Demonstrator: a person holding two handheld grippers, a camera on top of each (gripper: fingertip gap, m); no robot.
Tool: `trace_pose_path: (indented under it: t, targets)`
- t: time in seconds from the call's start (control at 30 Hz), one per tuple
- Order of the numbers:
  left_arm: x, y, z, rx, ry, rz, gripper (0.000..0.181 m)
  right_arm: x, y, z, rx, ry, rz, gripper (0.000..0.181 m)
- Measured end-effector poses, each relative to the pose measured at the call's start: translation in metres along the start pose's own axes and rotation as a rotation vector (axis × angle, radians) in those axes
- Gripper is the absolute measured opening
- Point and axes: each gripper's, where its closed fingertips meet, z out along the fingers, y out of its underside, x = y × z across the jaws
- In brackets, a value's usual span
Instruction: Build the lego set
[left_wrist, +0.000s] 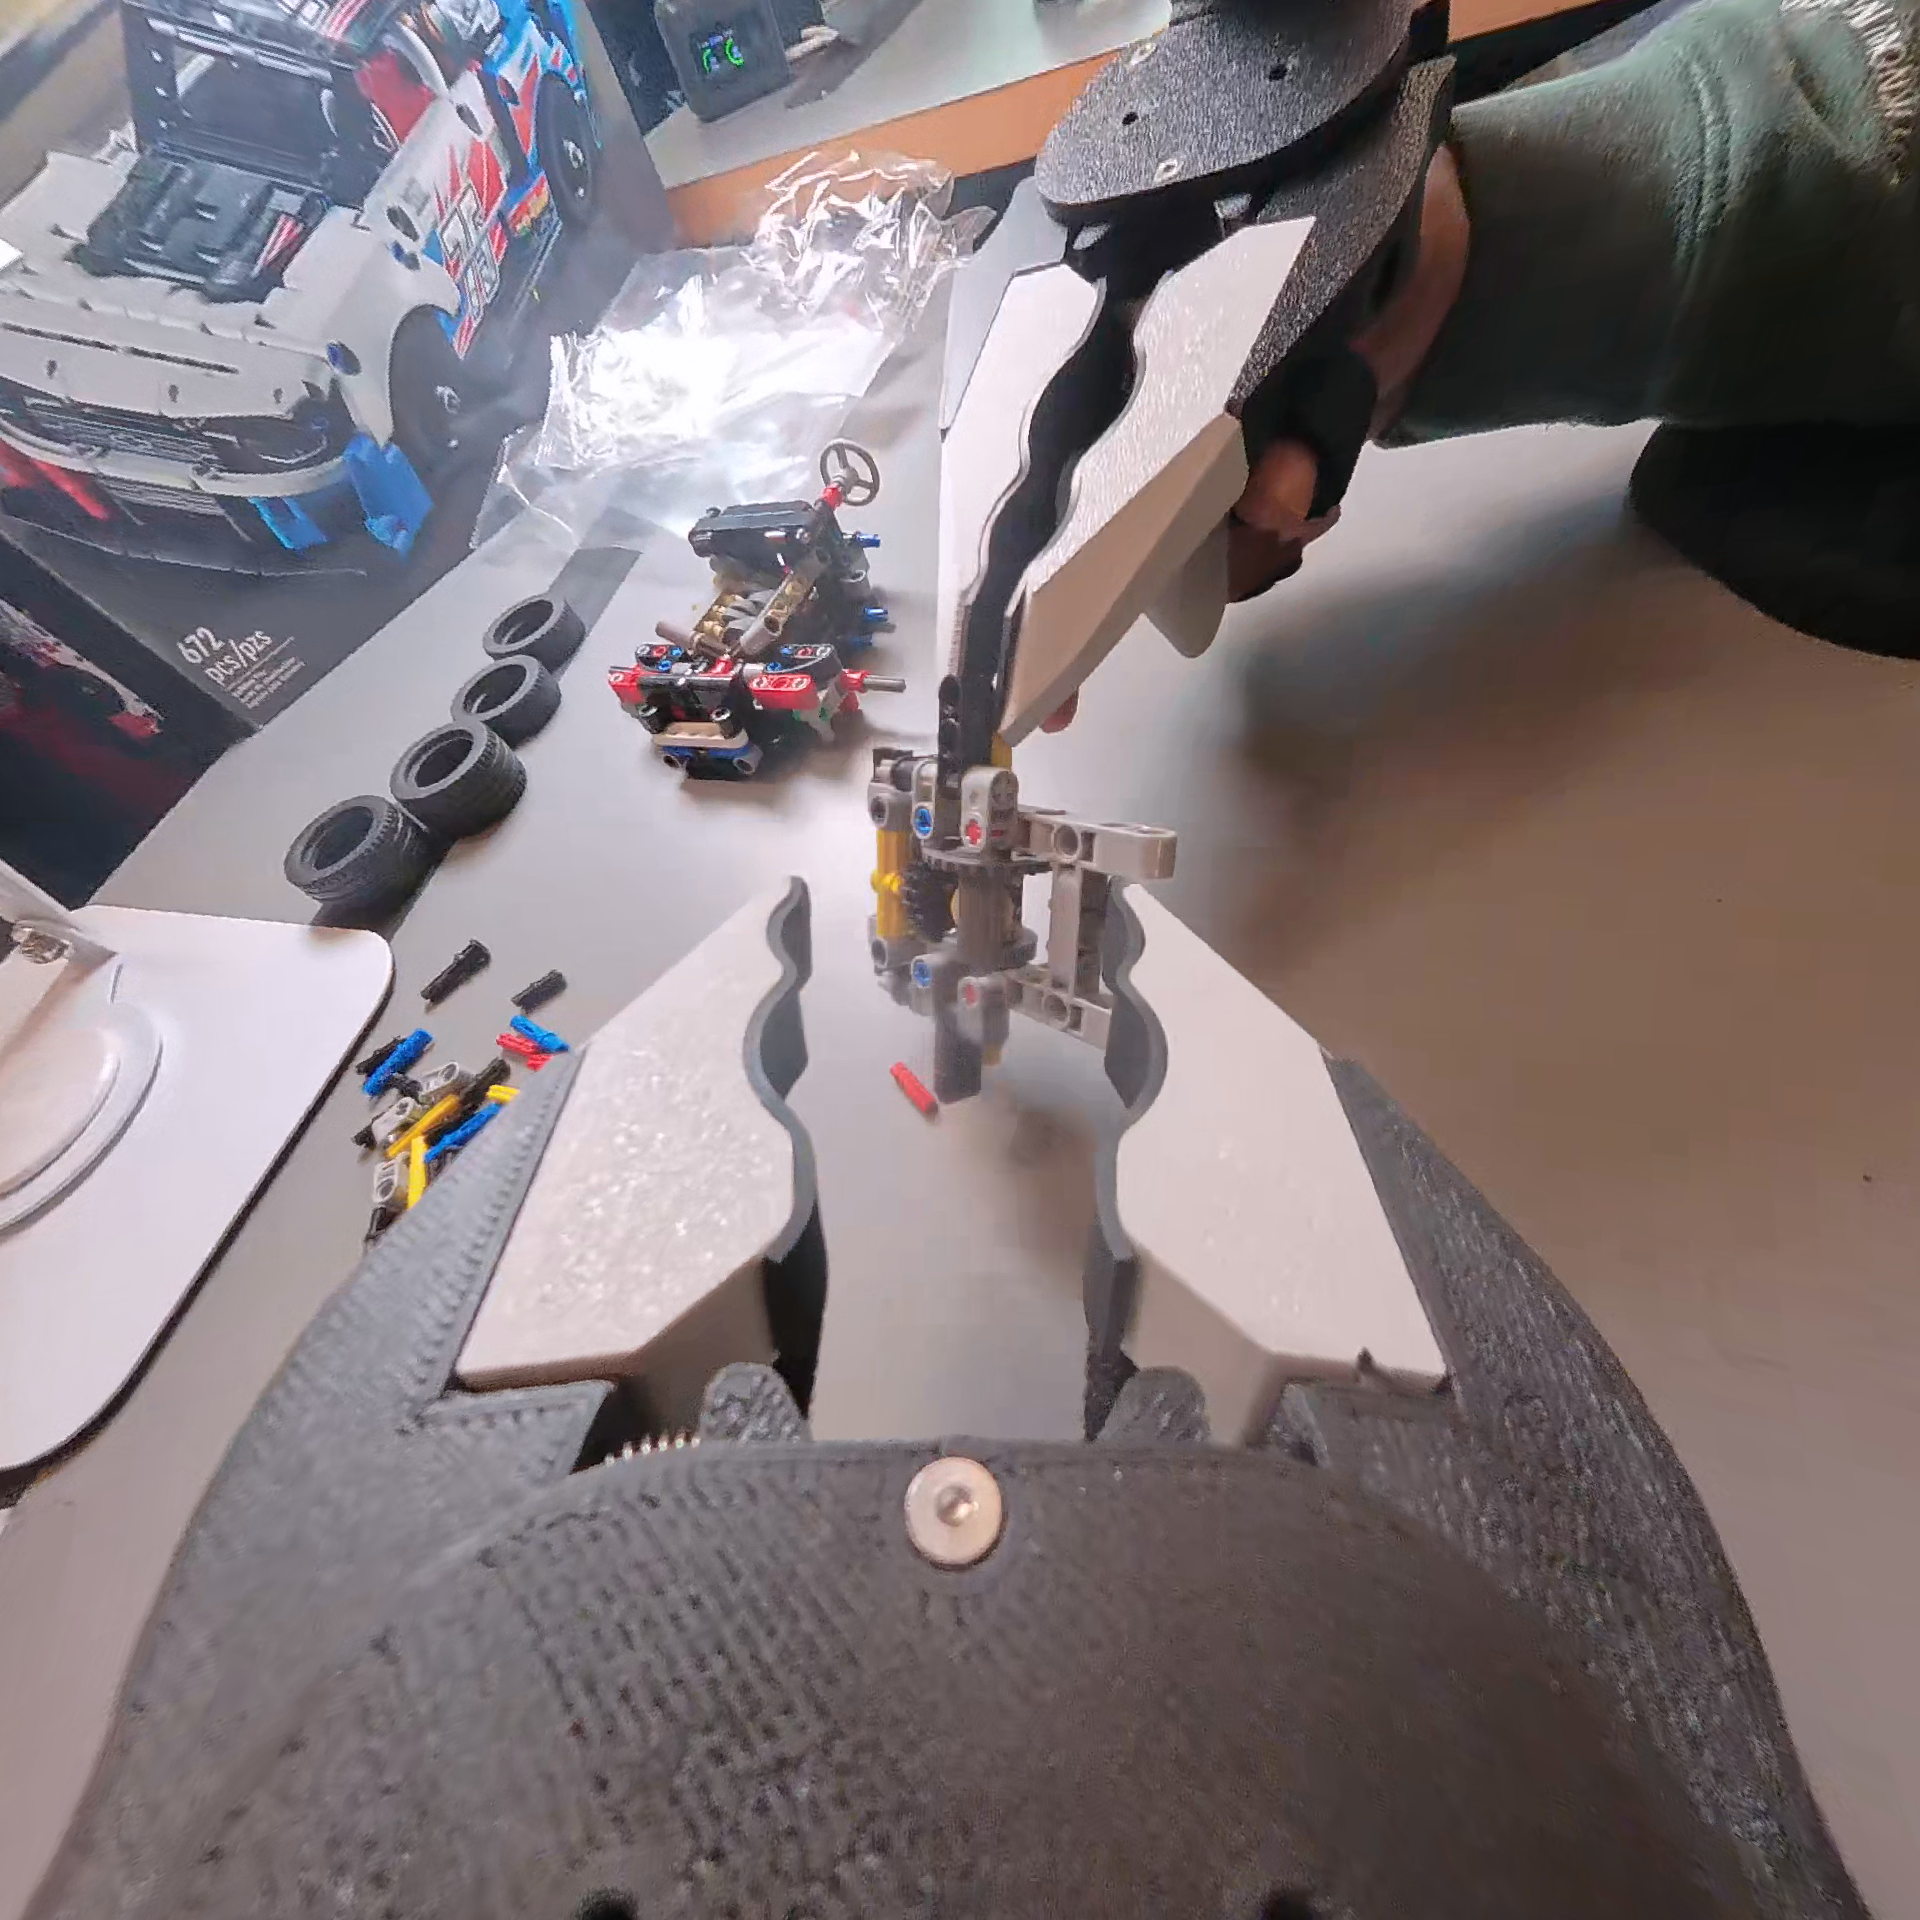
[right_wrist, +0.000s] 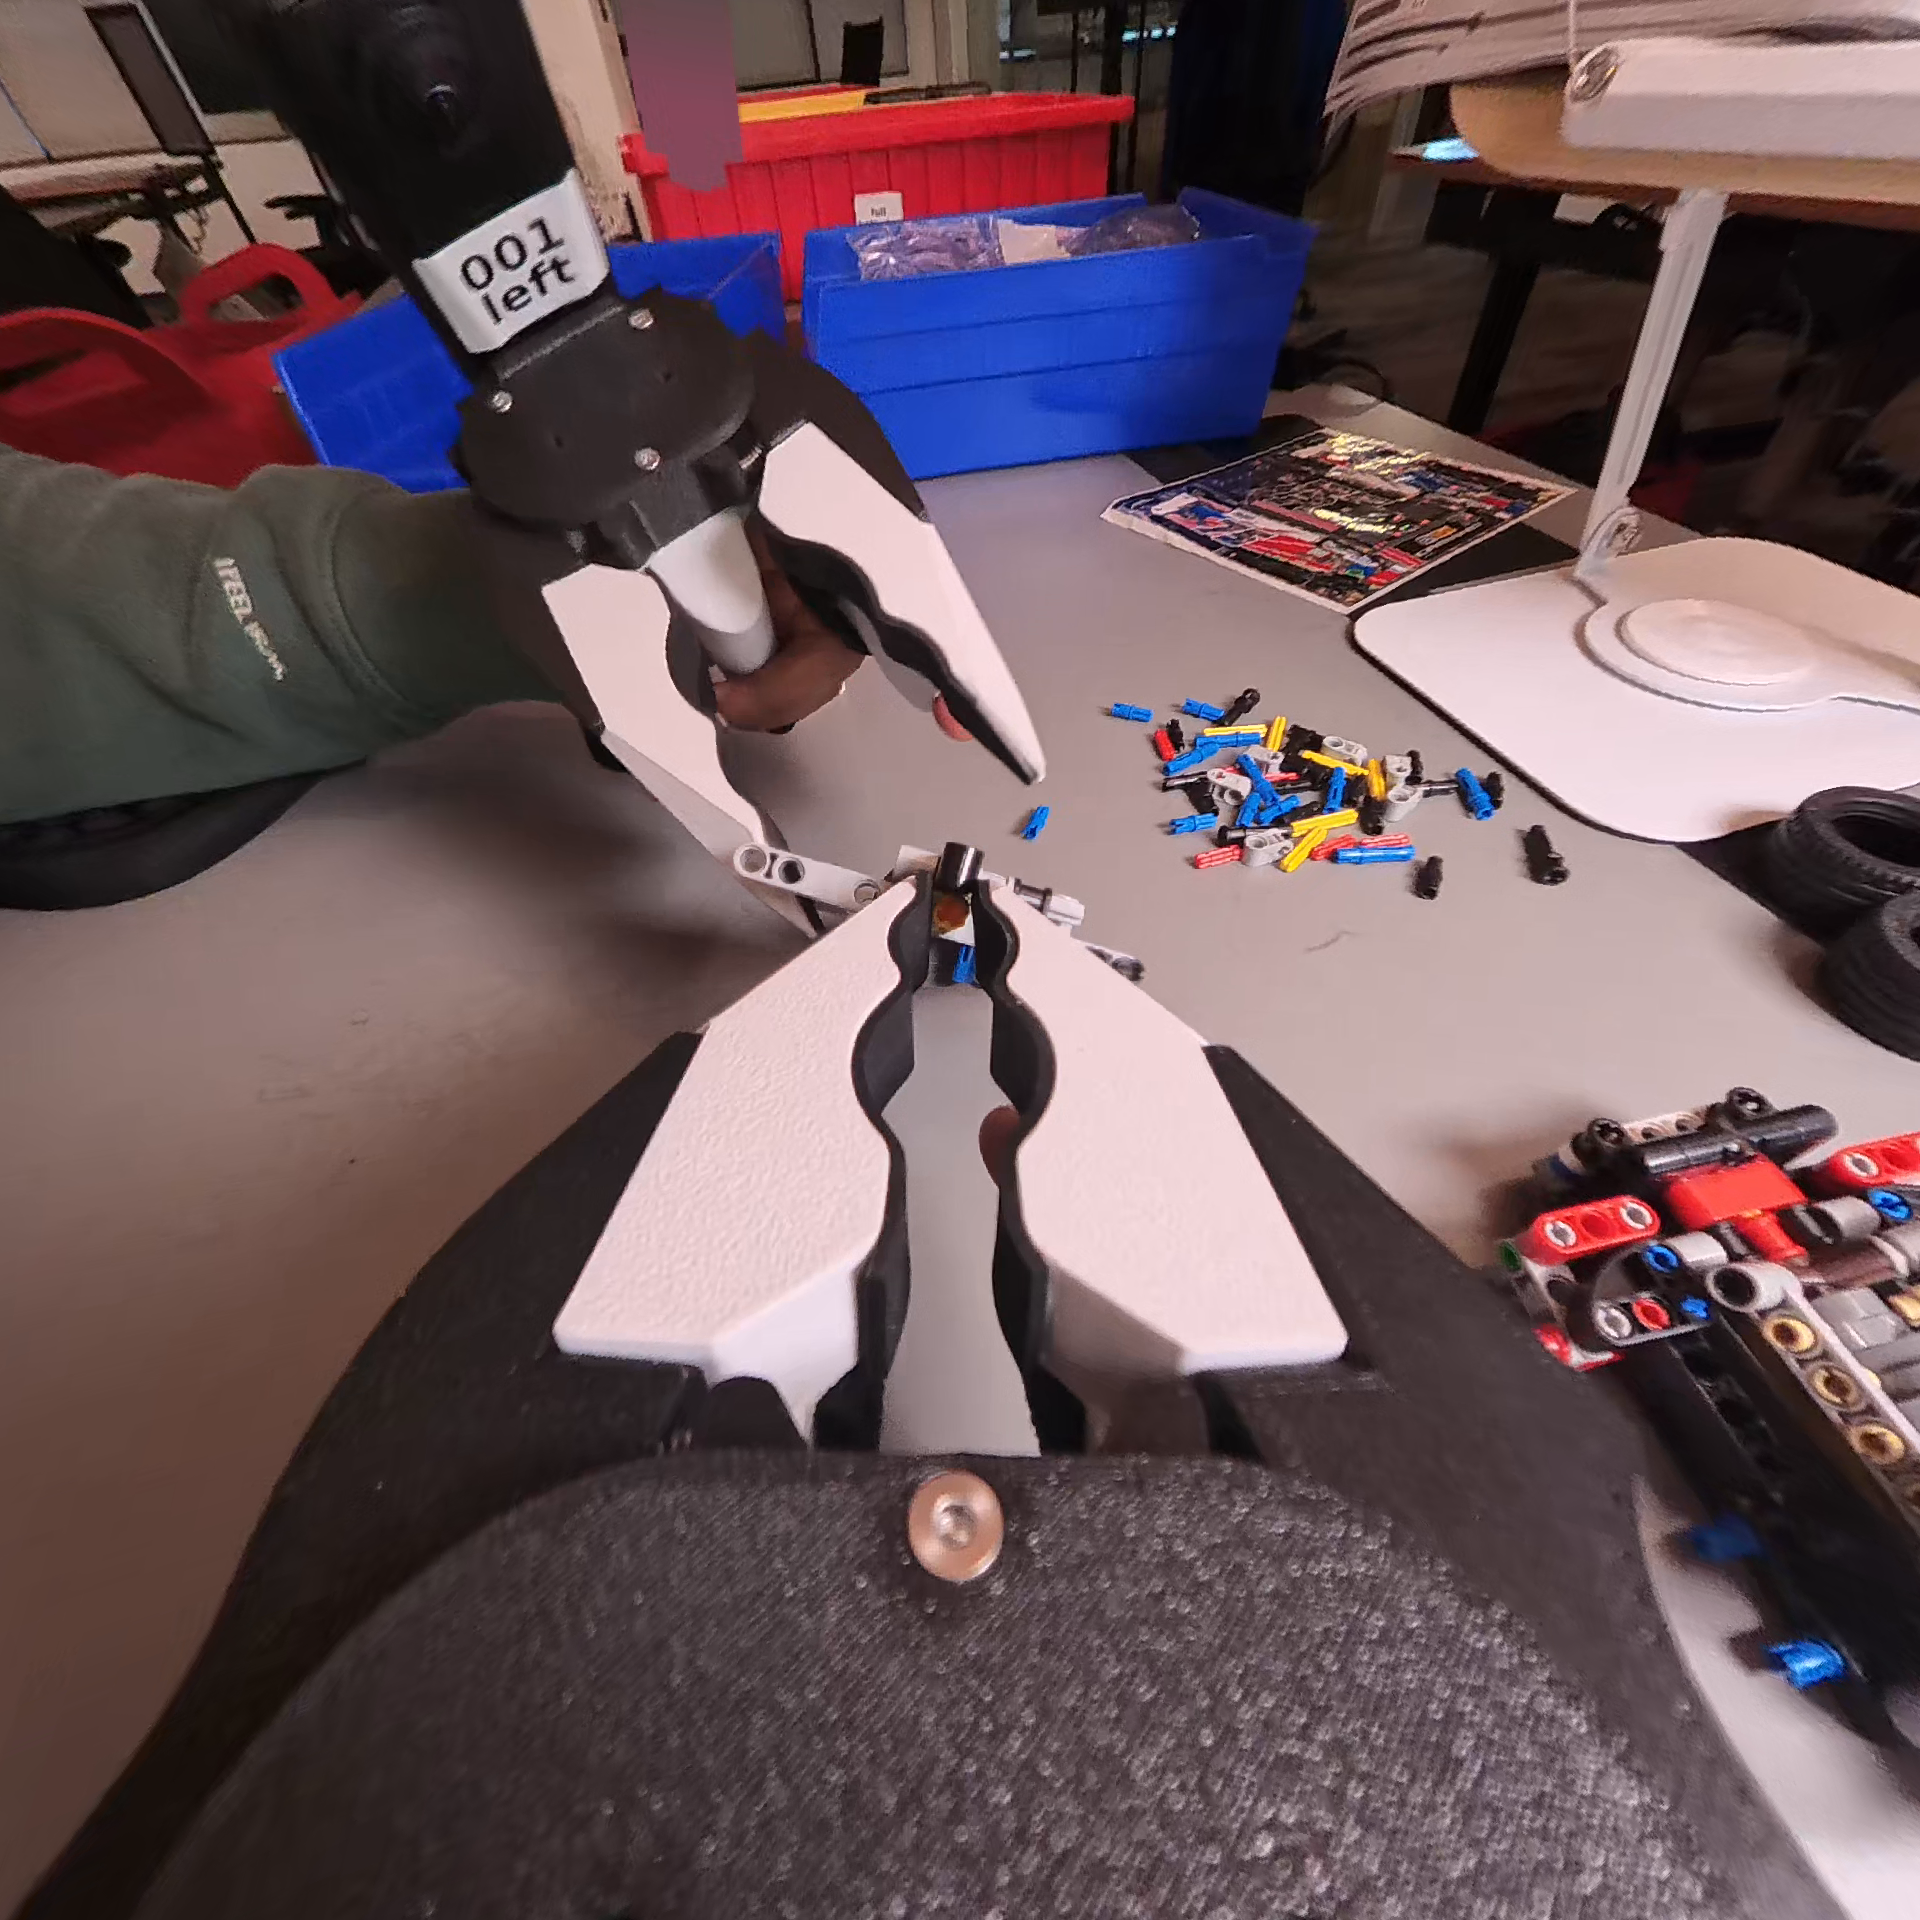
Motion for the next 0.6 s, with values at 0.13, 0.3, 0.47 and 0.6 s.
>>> trace_pose_path:
  t: [0.13, 0.3, 0.47, 0.6]
  targets:
    - [0.006, 0.015, 0.005, -0.072, 0.102, -0.052, 0.069, -0.005, 0.015, 0.007, -0.072, -0.026, -0.015, 0.006]
    - [0.017, 0.028, 0.01, -0.109, 0.14, -0.043, 0.053, -0.007, 0.03, 0.011, -0.162, -0.029, -0.054, 0.007]
    - [0.015, 0.045, 0.015, -0.205, 0.11, -0.056, 0.085, -0.013, 0.057, 0.013, -0.311, -0.056, -0.106, 0.007]
    - [0.033, 0.058, 0.015, -0.287, 0.22, -0.141, 0.102, -0.023, 0.061, 0.016, -0.337, -0.081, -0.146, 0.007]
